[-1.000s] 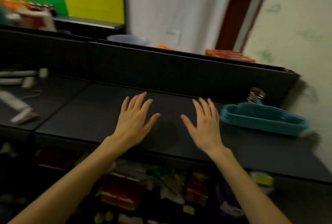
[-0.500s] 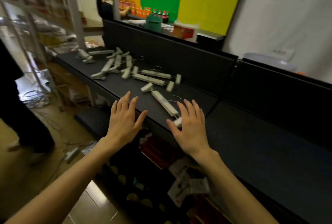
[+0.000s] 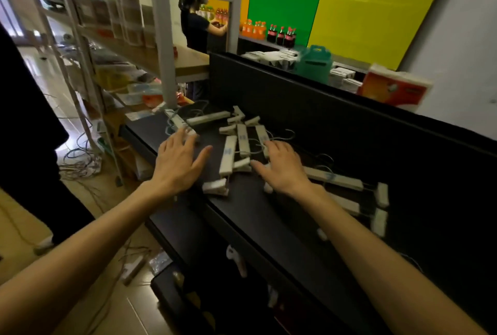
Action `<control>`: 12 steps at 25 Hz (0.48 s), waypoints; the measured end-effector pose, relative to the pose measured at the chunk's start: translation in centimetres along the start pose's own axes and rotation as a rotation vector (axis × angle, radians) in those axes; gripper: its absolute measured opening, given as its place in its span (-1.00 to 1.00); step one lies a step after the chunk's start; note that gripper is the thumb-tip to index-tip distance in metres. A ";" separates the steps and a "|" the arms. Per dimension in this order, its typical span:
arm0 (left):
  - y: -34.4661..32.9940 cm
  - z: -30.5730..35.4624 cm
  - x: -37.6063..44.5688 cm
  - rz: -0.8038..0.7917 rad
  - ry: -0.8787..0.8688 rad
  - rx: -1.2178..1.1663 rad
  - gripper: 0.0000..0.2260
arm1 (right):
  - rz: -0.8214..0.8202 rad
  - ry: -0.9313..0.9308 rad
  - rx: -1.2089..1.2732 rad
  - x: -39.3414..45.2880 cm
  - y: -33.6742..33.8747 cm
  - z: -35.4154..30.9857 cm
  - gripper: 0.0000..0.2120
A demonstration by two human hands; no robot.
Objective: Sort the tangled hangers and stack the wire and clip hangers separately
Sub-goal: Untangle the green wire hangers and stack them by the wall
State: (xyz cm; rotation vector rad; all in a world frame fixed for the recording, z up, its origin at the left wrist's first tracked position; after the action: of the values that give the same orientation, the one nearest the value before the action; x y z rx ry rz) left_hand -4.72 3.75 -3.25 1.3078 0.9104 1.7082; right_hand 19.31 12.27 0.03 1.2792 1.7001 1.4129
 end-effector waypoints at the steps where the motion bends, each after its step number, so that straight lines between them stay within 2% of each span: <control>1: 0.0 -2.2 1.9 -0.001 0.023 -0.015 -0.43 | -0.002 0.001 0.016 1.7 -0.6 -1.8 -0.33; 3: -0.3 -6.1 5.4 -0.017 0.025 -0.010 -0.45 | -0.003 -0.004 0.002 4.6 -1.9 -4.9 -0.32; 7: -1.6 -12.2 12.8 -0.139 -0.090 -0.011 -0.41 | -0.065 -0.116 -0.073 9.5 -4.4 -9.2 -0.24; 9: -2.2 -14.3 16.0 -0.197 -0.148 -0.030 -0.38 | 0.015 -0.163 -0.030 11.6 -4.7 -10.6 -0.30; 11: -2.6 -16.2 18.3 -0.339 -0.176 -0.136 -0.31 | 0.083 -0.218 0.052 13.5 -4.8 -12.9 -0.36; 12: -2.6 -17.2 19.0 -0.420 -0.165 -0.215 -0.26 | 0.064 -0.225 0.067 14.7 -5.2 -14.3 -0.36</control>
State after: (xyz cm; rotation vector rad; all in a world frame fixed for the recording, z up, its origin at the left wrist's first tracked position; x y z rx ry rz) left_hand -24.20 20.55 -1.34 1.0129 0.8130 1.3111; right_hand -0.26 20.22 1.03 1.4812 1.5782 1.2046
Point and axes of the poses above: each hand's wrist, its own x-axis towards the middle knuckle, its own y-axis out of the back of the hand, z = x × y, the point moved 2 cm from there along x, towards the middle knuckle, and after that the axes turned 12 degrees about -y, right-handed, at the moved point
